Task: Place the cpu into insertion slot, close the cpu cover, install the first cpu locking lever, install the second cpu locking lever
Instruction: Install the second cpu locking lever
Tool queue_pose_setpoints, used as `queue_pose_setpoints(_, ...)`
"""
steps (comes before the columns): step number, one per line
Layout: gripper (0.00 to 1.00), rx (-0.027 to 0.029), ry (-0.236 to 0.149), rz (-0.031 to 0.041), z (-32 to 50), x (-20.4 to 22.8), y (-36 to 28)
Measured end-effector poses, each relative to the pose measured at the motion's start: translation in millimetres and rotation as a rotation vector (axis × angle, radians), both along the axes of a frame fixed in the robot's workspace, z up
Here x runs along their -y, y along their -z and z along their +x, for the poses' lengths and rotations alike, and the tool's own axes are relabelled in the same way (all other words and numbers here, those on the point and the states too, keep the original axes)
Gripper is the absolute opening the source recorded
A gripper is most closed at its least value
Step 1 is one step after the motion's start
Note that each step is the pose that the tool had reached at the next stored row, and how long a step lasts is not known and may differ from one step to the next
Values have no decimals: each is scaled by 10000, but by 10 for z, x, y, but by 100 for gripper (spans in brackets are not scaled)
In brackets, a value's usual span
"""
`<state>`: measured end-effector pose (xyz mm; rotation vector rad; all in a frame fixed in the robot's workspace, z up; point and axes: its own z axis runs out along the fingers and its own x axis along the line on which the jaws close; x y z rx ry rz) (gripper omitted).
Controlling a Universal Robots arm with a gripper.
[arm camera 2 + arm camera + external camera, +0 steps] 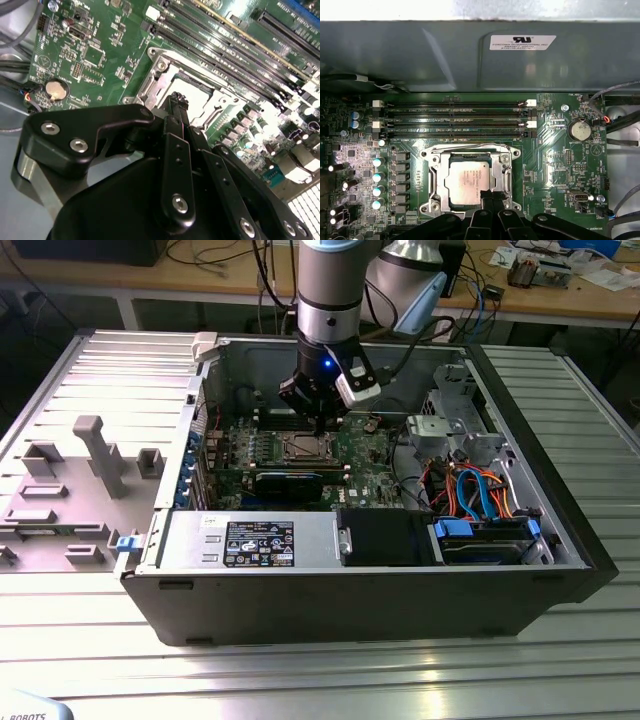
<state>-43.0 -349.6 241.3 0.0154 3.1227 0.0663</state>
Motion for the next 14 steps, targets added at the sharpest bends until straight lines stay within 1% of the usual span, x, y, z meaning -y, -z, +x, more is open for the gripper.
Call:
queue_pose_setpoints(3,11,-1,0,-3,0,2,2)
queue_pose_setpoints(6,11,-2,-1,-4,0,15,9)
queue_pose_setpoints(10,11,-9,0,-3,0,60,16)
queue_pose_setpoints(14,11,-9,1,-3,-1,67,18)
